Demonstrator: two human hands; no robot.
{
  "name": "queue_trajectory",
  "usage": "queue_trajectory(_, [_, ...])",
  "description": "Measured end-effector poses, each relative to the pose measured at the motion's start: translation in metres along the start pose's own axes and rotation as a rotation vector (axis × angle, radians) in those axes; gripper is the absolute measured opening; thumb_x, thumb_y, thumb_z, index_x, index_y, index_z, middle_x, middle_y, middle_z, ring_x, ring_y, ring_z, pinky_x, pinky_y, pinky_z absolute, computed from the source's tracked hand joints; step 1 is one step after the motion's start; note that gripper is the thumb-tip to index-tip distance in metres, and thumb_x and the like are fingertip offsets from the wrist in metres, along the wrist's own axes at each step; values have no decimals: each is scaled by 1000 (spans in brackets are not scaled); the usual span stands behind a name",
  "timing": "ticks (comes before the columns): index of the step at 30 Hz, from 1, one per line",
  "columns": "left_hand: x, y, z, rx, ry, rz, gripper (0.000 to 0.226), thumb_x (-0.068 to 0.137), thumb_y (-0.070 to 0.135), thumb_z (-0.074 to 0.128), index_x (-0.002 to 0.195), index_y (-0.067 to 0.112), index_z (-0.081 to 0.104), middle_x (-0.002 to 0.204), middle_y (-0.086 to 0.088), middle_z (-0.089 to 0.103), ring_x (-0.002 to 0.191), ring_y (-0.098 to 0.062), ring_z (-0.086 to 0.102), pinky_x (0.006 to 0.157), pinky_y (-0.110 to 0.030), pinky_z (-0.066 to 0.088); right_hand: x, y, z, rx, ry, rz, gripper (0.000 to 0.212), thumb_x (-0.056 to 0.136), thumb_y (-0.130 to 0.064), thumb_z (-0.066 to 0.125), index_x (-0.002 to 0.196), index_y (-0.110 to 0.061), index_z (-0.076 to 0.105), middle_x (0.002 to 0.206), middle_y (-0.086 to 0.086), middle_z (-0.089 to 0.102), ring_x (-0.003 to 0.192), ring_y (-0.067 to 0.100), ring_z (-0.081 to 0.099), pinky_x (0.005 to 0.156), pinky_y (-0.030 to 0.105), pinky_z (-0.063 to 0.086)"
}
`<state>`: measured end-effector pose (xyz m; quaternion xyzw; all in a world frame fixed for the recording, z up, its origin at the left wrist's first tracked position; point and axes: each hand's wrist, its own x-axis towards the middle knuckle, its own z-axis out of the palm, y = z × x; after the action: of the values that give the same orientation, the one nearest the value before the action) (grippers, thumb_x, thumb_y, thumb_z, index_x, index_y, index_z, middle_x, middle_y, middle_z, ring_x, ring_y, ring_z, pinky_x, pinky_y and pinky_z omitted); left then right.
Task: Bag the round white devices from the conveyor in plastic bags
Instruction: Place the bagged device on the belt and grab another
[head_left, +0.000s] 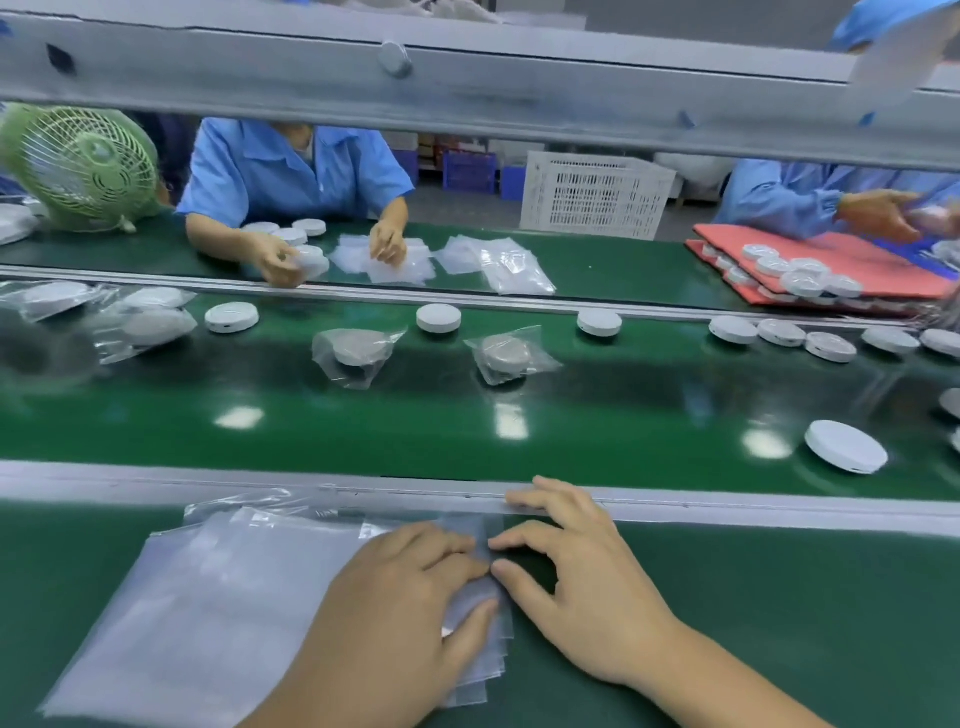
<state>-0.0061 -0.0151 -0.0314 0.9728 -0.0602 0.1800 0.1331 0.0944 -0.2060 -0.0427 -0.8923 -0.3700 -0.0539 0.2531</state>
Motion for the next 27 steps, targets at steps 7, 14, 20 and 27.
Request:
queue_trajectory(7, [-3, -1, -1, -3, -32, -34, 32, 87, 60, 57, 113, 45, 70, 117, 29, 62, 110, -2, 57, 94, -28, 51, 0, 1, 0, -4, -18, -10, 42, 93, -68, 43, 115, -45, 70, 136, -35, 47, 144, -11, 17, 115, 10, 9])
queue_trajectory(14, [-4, -1, 0, 12, -10, -27, 33, 88, 61, 55, 113, 46, 69, 117, 30, 62, 111, 0, 56, 95, -28, 50, 0, 2, 0, 3, -25, 6, 43, 93, -67, 44, 116, -43, 71, 136, -34, 48, 144, -8, 21, 117, 17, 17])
queue_trajectory(20, [-4, -2, 3, -10, 7, -32, 31, 85, 60, 58, 108, 46, 71, 114, 30, 62, 107, 0, 57, 91, -27, 50, 0, 1, -1, 9, -15, -19, 38, 95, -62, 48, 117, -41, 71, 137, -32, 49, 142, -7, 23, 120, 23, 20])
queue_trajectory(27, [-3, -3, 3, -54, 51, -42, 33, 92, 60, 43, 98, 52, 74, 108, 33, 64, 101, 0, 60, 83, -26, 52, 11, 19, -30, 467, 545, 44, 24, 91, -25, 69, 106, -44, 71, 123, -18, 68, 116, 9, 65, 97, 25, 51])
